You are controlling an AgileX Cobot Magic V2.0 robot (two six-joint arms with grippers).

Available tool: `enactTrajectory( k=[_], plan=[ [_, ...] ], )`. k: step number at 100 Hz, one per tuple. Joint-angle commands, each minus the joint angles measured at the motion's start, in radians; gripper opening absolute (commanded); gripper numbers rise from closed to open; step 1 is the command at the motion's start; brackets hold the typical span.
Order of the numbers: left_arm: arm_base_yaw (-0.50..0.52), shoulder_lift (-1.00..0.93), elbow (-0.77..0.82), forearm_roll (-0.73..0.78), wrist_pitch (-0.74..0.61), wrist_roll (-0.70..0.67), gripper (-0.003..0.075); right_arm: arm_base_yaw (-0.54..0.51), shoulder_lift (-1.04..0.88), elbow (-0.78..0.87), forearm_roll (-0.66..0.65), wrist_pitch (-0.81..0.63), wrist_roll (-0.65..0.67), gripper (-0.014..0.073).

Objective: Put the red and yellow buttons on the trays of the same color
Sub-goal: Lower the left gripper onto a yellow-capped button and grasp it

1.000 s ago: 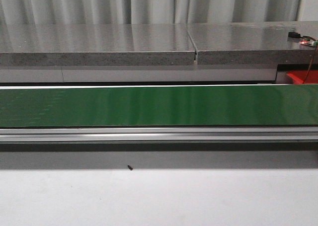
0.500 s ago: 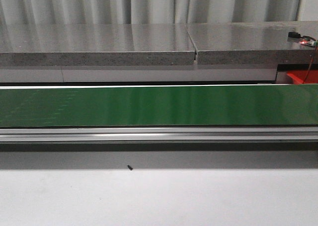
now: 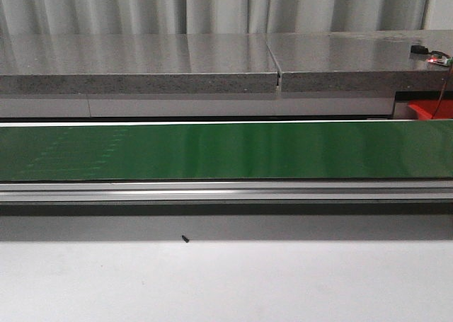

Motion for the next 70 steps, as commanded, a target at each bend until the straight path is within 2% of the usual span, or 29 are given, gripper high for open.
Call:
enactTrajectory(
  k=[1, 20, 70],
  plan=[
    [0.003, -0.006, -0.059, -0.026, -0.041, -0.043, 0.0514, 0.001, 0.002, -0.023, -0.007, -0.071, -0.004, -0.0067],
    [0.003, 0.064, -0.119, -0.02, -0.058, -0.132, 0.0514, 0.001, 0.002, -0.023, -0.007, -0.071, -0.004, -0.0067],
    [0.003, 0.135, -0.143, -0.02, -0.068, -0.152, 0.0505, 0.001, 0.002, -0.023, -0.007, -0.071, -0.004, -0.0067]
  ],
)
